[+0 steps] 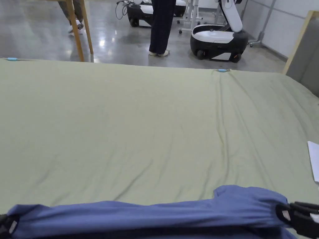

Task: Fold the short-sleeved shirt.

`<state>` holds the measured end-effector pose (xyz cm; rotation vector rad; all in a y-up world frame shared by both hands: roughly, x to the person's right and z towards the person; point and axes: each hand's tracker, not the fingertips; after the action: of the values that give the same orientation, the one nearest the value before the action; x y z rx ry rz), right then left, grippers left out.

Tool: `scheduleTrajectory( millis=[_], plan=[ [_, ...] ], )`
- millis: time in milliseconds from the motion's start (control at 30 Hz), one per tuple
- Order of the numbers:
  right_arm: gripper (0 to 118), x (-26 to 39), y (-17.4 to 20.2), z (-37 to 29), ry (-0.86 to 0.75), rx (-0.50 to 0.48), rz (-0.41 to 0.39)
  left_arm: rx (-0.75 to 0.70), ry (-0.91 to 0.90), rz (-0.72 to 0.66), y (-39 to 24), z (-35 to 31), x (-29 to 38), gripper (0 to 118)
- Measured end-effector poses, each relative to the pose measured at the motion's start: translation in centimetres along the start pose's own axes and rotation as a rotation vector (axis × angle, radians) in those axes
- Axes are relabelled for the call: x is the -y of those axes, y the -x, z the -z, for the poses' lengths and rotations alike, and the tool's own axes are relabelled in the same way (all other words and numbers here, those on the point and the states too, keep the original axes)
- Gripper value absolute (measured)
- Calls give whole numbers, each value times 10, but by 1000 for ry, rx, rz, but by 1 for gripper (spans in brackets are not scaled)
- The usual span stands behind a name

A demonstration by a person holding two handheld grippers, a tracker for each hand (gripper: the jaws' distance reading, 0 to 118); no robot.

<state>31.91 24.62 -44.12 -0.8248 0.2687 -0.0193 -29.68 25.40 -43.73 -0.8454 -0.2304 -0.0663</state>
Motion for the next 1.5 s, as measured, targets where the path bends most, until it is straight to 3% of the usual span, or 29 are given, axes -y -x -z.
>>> scheduleTrajectory(
  millis=[167, 400, 433, 467, 500, 533, 667, 767, 833, 900, 933, 967, 1000, 1033, 1067, 1133, 1233, 1267, 1300, 1333, 1367, 1500],
  plan=[
    [2, 41, -5, 9, 63, -5, 84, 31, 83, -25, 2, 8, 38, 2],
    [7, 52, -16, 15, 66, -24, 113, 50, 90, -50, 6, 14, 41, 4],
    [31, 50, -14, 15, 67, -11, 109, 55, 94, -56, 8, 15, 40, 20],
    [62, 48, -13, 13, 65, 1, 100, 55, 94, -70, 8, 13, 38, 52],
    [90, 45, -12, 7, 52, 25, 69, 42, 86, -91, 9, 7, 37, 94],
    [99, 42, -10, -1, 30, 37, 43, 41, 73, -106, 10, -1, 36, 118],
    [100, 13, 25, -60, -261, 102, -48, -42, -166, -134, -9, -57, 10, 117],
    [100, 3, 60, -69, -467, 150, 12, -99, -360, -140, -46, -67, -15, 115],
    [99, 2, 91, -58, -502, 139, 67, -92, -382, -161, -72, -51, -23, 112],
    [96, 5, 111, -42, -482, 122, 48, -53, -369, -164, -89, -29, -23, 105],
    [75, 8, 121, -32, -458, 112, 35, -6, -345, -183, -98, -20, -21, 84],
    [44, 7, 140, -25, -406, 121, 22, 26, -317, -178, -105, -13, -18, 59],
    [7, 9, 146, -18, -380, 128, 13, 41, -295, -175, -109, -7, -16, 22],
    [1, 15, 148, -13, -387, 103, 5, 20, -276, -186, -118, -4, -15, 0],
    [1, 17, 150, -10, -351, 65, -23, 35, -242, -173, -118, -1, -13, 0],
    [1, 22, 156, -8, -358, 114, -51, 69, -215, -177, -114, -1, -10, 0],
    [1, 21, 154, -16, -369, 93, -51, 52, -189, -177, -89, -9, -14, 0],
    [1, 21, 152, -19, -372, 100, -65, 48, -152, -209, -71, -11, -15, 8],
    [1, 21, 151, -22, -372, 103, -75, 49, -135, -237, -55, -14, -18, 37],
    [1, 22, 148, -26, -373, 109, -79, 32, -89, -271, -33, -13, -17, 102],
    [1, 23, 145, -29, -373, 107, -80, 14, -32, -292, -15, -9, -12, 118],
    [1, 31, 139, -37, -356, 110, -81, 13, 42, -352, 36, -14, 0, 115]
  ],
)
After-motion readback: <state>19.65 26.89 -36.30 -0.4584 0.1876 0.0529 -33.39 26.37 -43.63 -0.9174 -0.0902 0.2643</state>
